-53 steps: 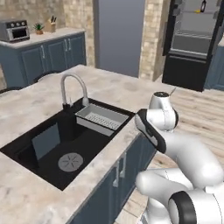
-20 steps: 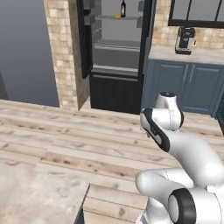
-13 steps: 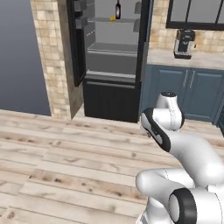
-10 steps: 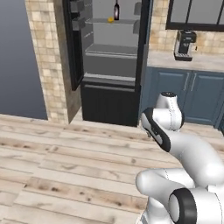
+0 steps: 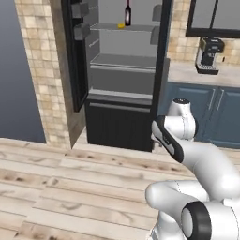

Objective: Pick the banana and mango from the fridge and place them on the plate next to the blender to make a fruit smoothie.

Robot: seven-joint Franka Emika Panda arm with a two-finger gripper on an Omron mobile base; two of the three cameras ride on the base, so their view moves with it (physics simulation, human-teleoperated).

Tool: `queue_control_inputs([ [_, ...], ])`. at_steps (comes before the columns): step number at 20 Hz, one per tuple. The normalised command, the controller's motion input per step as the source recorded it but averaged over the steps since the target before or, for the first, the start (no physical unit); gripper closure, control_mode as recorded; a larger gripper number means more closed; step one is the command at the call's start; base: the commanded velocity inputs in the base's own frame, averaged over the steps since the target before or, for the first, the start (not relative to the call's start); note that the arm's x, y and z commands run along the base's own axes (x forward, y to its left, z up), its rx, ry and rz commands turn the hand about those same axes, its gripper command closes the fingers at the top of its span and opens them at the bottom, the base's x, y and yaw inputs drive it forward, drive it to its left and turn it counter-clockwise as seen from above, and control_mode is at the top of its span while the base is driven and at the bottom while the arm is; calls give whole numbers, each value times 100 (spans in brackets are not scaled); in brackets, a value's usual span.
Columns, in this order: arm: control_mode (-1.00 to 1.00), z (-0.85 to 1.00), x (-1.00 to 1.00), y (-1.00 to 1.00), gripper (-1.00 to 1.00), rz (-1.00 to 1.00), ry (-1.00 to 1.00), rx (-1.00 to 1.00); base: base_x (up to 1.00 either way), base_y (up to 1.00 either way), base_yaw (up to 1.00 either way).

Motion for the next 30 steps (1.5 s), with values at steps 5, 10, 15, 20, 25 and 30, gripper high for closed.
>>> queue_control_inputs([
  [5,100,0,0,0,-100,0,0,0,100,50,-10],
  [10,100,0,0,0,-100,0,0,0,100,68,-20],
  [15,100,0,0,0,-100,0,0,0,100,33,-29],
  [20,100,0,0,0,-100,0,0,0,100,18,-28],
  [25,100,0,0,0,-100,0,0,0,100,19,-23],
  [30,100,0,0,0,-100,0,0,0,100,23,-17],
])
